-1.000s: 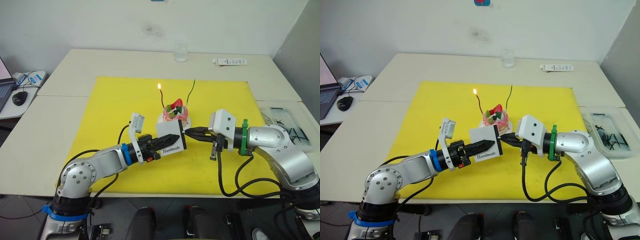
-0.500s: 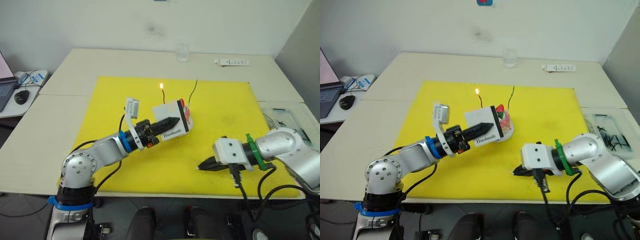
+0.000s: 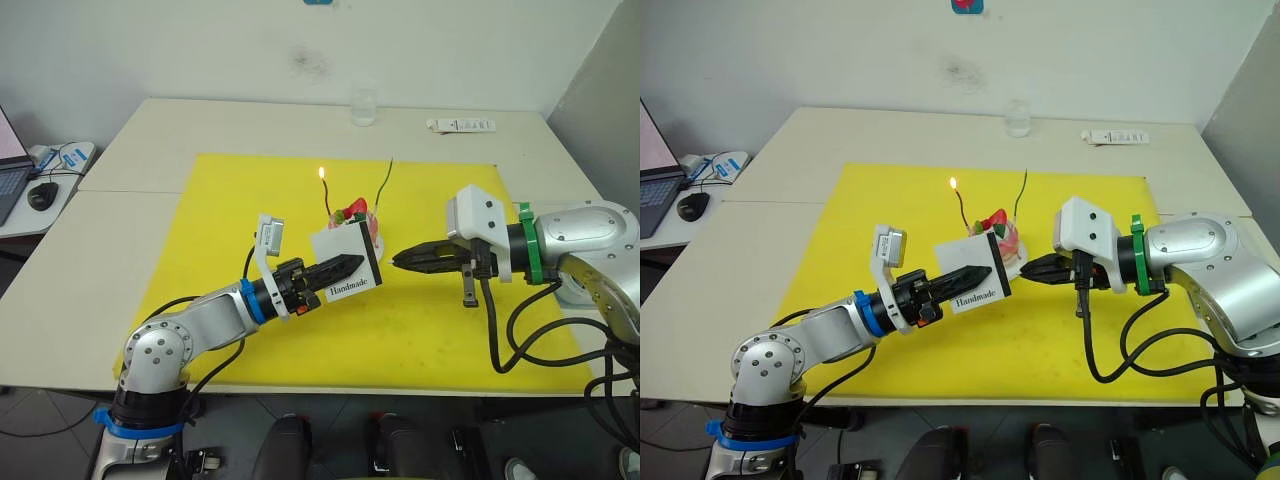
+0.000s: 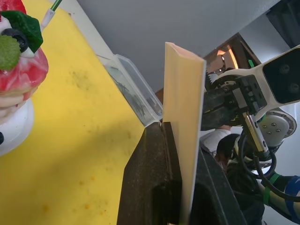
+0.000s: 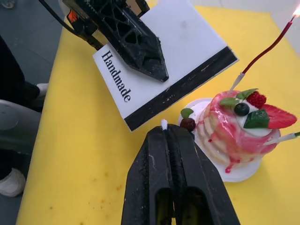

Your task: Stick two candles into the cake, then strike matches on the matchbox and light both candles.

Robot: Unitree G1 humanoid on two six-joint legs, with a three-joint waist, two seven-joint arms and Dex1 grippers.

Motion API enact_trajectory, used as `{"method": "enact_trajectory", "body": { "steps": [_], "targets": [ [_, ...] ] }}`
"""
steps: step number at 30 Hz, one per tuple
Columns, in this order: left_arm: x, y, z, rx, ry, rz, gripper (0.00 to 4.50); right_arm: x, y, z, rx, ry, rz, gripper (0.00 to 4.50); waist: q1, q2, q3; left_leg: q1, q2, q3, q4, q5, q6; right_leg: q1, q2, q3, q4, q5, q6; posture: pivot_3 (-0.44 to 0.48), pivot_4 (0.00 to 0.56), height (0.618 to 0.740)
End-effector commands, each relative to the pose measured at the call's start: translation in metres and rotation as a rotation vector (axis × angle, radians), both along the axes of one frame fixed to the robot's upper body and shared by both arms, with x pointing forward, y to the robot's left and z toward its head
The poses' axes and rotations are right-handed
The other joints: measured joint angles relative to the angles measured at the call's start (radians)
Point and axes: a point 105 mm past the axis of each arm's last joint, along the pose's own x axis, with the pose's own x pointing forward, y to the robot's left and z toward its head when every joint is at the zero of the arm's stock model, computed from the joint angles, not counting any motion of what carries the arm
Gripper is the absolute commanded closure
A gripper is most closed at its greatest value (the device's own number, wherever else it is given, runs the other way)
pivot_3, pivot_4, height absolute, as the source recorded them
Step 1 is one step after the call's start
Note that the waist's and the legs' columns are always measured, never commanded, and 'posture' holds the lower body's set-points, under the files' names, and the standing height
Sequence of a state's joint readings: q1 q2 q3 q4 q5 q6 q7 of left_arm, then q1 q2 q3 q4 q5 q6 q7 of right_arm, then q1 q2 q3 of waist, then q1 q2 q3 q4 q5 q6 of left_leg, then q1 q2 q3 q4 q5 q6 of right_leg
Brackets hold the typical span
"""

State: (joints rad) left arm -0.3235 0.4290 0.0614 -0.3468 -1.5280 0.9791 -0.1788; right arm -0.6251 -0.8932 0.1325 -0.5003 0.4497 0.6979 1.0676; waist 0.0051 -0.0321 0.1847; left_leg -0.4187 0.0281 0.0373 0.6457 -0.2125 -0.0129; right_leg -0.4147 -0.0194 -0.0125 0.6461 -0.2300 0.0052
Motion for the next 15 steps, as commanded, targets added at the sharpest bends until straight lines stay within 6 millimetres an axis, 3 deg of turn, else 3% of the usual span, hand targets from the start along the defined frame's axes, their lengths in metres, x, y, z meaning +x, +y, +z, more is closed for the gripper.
{"method": "enact_trajectory", "body": {
  "steps": [1,15],
  "targets": [
    [-0.0031,-0.005,0.0068,-0.011,-0.03,-0.028,4.5,-0.002,0.001,0.0027,-0.004,-0.075,0.007,4.46,0.001,0.0,0.0,0.0,0.0,0.0,0.0,0.0,0.0,0.0,0.0,0.0,0.0,0.0,0.0,0.0,0.15,0.74],
    [0.0016,-0.0031,0.0058,-0.015,-0.014,0.006,4.5,-0.0034,0.0109,0.004,0.028,-0.112,0.055,4.46,-0.003,0.0,0.0,0.001,0.001,-0.001,0.0,0.0,0.0,0.0,0.0,0.0,0.001,0.0,0.0,0.0,0.15,0.74]
  ]
}}
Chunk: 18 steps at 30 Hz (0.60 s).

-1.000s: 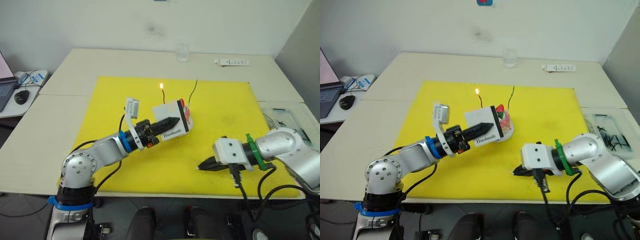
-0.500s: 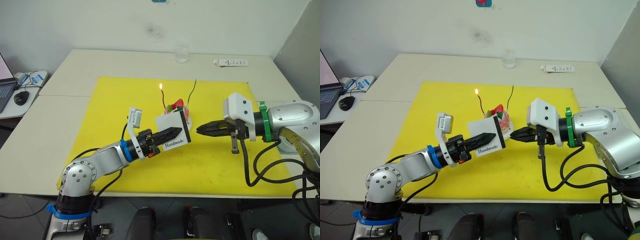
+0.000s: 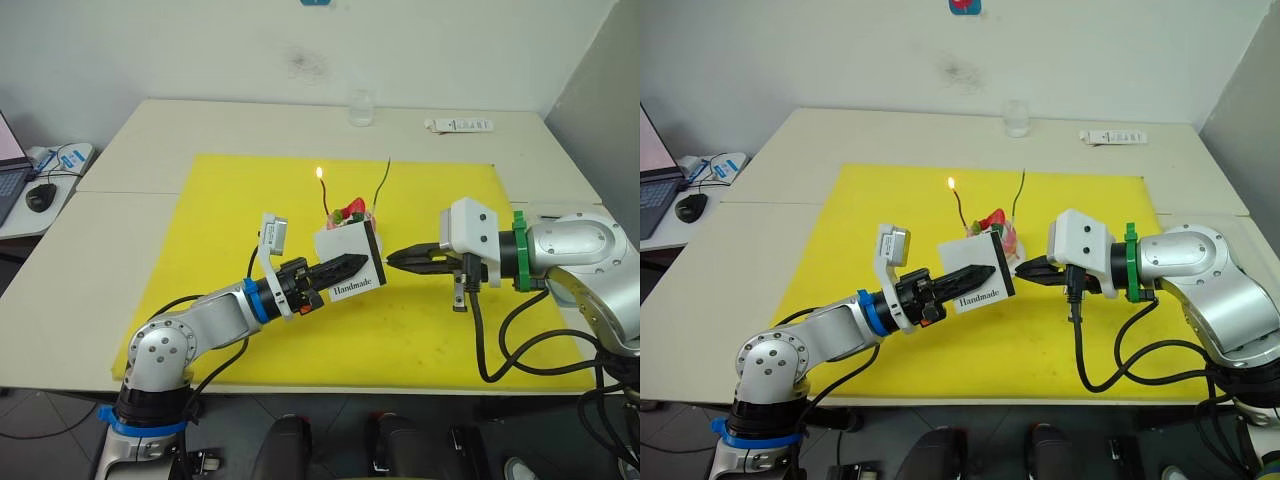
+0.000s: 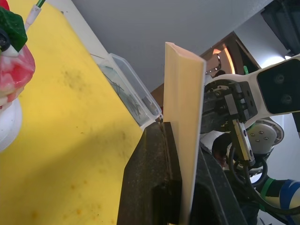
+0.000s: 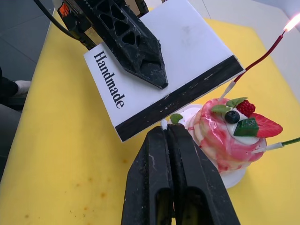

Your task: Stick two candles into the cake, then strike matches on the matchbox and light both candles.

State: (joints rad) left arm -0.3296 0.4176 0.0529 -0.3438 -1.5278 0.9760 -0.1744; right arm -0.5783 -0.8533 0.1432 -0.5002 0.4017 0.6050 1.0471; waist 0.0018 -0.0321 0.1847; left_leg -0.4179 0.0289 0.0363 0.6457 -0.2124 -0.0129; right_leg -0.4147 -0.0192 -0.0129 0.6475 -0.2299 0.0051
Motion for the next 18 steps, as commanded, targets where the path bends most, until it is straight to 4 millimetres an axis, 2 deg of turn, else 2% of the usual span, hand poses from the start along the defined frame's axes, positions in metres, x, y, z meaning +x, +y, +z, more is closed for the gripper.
{"method": "enact_trajectory", "body": {
  "steps": [1,13,18],
  "targets": [
    [0.002,0.0,0.005,-0.01,-0.011,0.017,4.5,-0.004,0.006,0.01,0.002,-0.062,0.035,4.46,0.0,0.0,0.0,0.0,0.0,0.0,0.0,0.0,0.0,0.0,0.0,0.0,0.0,0.0,0.0,0.0,0.15,0.74],
    [-0.002,-0.002,0.005,-0.008,-0.015,-0.003,4.5,-0.001,0.009,0.006,-0.017,-0.089,0.032,4.46,0.0,0.0,0.0,0.0,0.0,0.0,0.0,0.0,0.0,0.0,0.0,0.0,0.0,0.0,0.0,0.0,0.15,0.74],
    [-0.003,-0.004,0.004,-0.011,-0.014,-0.011,4.5,0.009,0.012,0.005,-0.056,-0.152,0.012,4.46,-0.001,0.0,0.0,0.0,0.0,0.0,0.0,0.0,0.0,0.0,0.0,0.0,0.0,0.0,0.0,0.0,0.15,0.74]
  ]
}}
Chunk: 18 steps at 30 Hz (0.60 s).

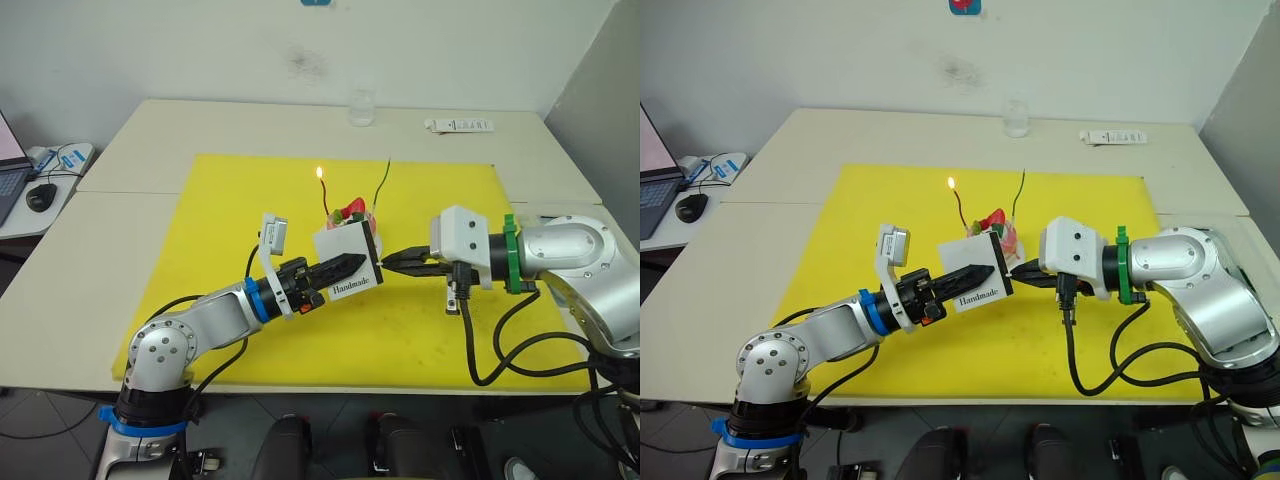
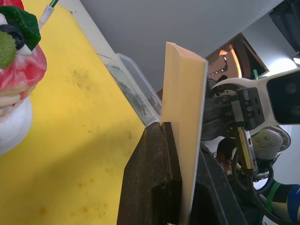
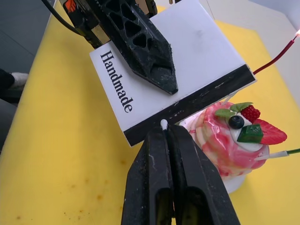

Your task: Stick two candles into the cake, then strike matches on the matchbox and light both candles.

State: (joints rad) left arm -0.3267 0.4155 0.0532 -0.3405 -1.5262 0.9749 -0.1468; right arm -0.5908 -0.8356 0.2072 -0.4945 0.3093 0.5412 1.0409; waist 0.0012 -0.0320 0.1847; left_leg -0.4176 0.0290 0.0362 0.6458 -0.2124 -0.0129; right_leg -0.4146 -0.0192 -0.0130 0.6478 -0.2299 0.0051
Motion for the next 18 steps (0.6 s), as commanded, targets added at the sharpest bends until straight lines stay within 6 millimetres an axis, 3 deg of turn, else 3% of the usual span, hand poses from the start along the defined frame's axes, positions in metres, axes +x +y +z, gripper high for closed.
{"method": "enact_trajectory", "body": {
  "steps": [1,7,10,12,14,18],
  "targets": [
    [-0.006,-0.005,0.007,-0.026,-0.028,-0.034,4.5,0.006,0.006,0.013,-0.005,-0.088,-0.005,4.46,-0.001,0.0,0.0,0.0,0.0,0.0,0.0,0.0,0.0,0.0,0.0,0.0,0.0,0.0,0.0,0.0,0.15,0.74],
    [-0.006,-0.006,0.015,-0.093,-0.009,-0.042,4.5,0.004,0.014,0.007,-0.03,-0.076,0.024,4.46,0.0,0.0,0.0,0.0,0.0,0.0,0.0,0.0,0.0,0.0,0.0,0.0,0.0,0.0,0.0,0.0,0.15,0.74],
    [-0.003,-0.005,0.028,-0.18,0.007,-0.04,4.5,-0.003,0.019,-0.005,-0.064,-0.033,0.064,4.46,0.0,0.0,0.0,0.0,0.0,0.0,0.0,0.0,0.0,0.0,-0.001,0.0,0.0,0.0,0.0,0.0,0.15,0.74],
    [-0.001,-0.004,0.041,-0.239,0.005,-0.043,4.5,-0.022,0.005,-0.034,-0.231,0.08,0.129,4.46,0.002,0.0,0.0,0.0,0.0,0.0,0.0,0.0,0.0,0.0,-0.001,0.0,0.0,0.0,0.0,0.0,0.15,0.74],
    [0.003,-0.001,0.048,-0.269,0.003,-0.026,4.5,-0.033,-0.014,-0.045,-0.345,0.129,0.151,4.46,0.017,-0.002,0.0,0.0,0.0,-0.002,0.0,0.0,0.0,0.001,-0.001,-0.002,-0.001,0.0,0.0,0.0,0.15,0.74],
    [0.004,0.003,0.045,-0.239,0.006,-0.012,4.5,-0.02,-0.028,-0.01,-0.278,0.108,0.044,4.46,0.007,0.0,0.0,0.002,-0.001,0.002,0.0,0.0,0.0,0.001,-0.001,0.001,-0.001,0.0,0.0,0.0,0.15,0.74]
  ]
}}
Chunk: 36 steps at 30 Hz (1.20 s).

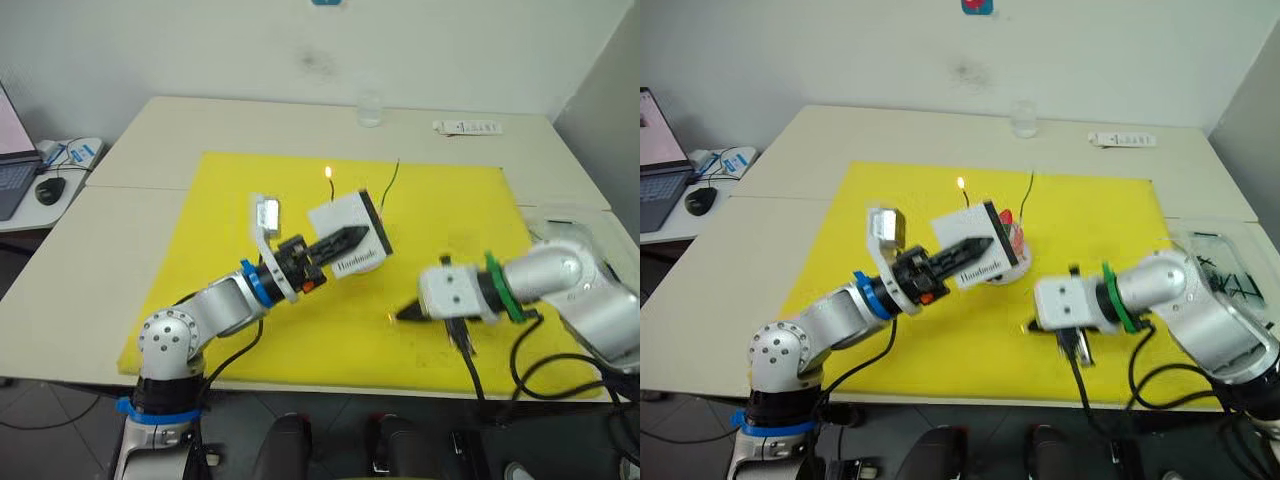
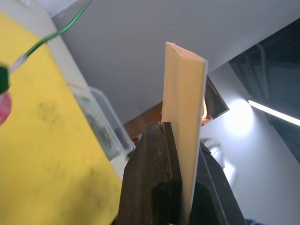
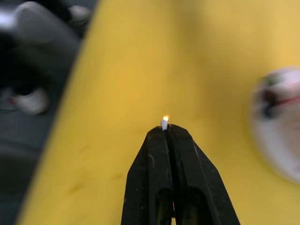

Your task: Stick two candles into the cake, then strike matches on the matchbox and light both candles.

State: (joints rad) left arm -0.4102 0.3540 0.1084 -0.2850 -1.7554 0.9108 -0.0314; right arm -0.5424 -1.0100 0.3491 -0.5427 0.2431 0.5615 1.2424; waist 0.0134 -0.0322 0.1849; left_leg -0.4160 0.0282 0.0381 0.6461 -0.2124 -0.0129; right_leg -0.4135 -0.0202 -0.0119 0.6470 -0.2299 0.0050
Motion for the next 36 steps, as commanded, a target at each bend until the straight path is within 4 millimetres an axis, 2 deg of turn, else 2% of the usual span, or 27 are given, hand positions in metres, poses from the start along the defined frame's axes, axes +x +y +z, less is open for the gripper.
{"method": "enact_trajectory", "body": {
  "steps": [1,4,7,18,27,36],
  "targets": [
    [-0.008,0.001,0.0,0.007,-0.016,-0.017,4.5,0.011,-0.007,0.047,0.071,-0.104,-0.057,4.46,-0.011,0.0,0.0,0.001,0.0,0.0,0.0,0.0,0.0,0.0,0.0,0.0,0.0,0.0,0.0,0.0,0.15,0.74],
    [-0.016,0.002,-0.01,0.046,-0.004,-0.032,4.5,0.021,-0.007,0.07,0.136,-0.146,-0.107,4.46,-0.015,0.0,0.0,0.002,0.001,-0.002,0.0,0.0,0.0,0.001,0.0,0.0,0.001,0.0,-0.002,0.0,0.15,0.74],
    [-0.02,0.004,-0.015,0.065,-0.002,-0.042,4.5,0.026,-0.006,0.08,0.17,-0.17,-0.138,4.46,-0.013,0.0,0.0,0.001,0.002,-0.004,0.0,0.0,0.0,0.001,0.0,-0.003,0.001,0.0,-0.002,0.0,0.15,0.74],
    [-0.031,0.012,-0.024,0.123,0.002,-0.058,4.5,0.036,-0.011,0.081,0.206,-0.217,-0.189,4.46,-0.01,0.0,0.0,0.0,0.001,-0.002,0.0,0.0,0.0,0.001,0.0,-0.002,-0.001,0.0,-0.002,0.0,0.15,0.74],
    [-0.047,0.017,-0.023,0.172,-0.02,-0.086,4.5,0.071,-0.021,0.083,0.31,-0.331,-0.348,4.46,-0.012,0.0,0.0,0.0,0.002,-0.002,0.0,0.0,0.0,0.001,-0.001,-0.001,0.0,-0.001,-0.002,0.0,0.15,0.74],
    [-0.048,0.017,-0.019,0.162,-0.024,-0.074,4.5,0.103,-0.022,0.092,0.46,-0.436,-0.49,4.46,-0.012,0.0,0.0,0.0,0.001,-0.002,-0.001,0.0,0.0,0.0,-0.001,-0.001,0.0,-0.001,-0.002,0.0,0.15,0.74]
  ]
}}
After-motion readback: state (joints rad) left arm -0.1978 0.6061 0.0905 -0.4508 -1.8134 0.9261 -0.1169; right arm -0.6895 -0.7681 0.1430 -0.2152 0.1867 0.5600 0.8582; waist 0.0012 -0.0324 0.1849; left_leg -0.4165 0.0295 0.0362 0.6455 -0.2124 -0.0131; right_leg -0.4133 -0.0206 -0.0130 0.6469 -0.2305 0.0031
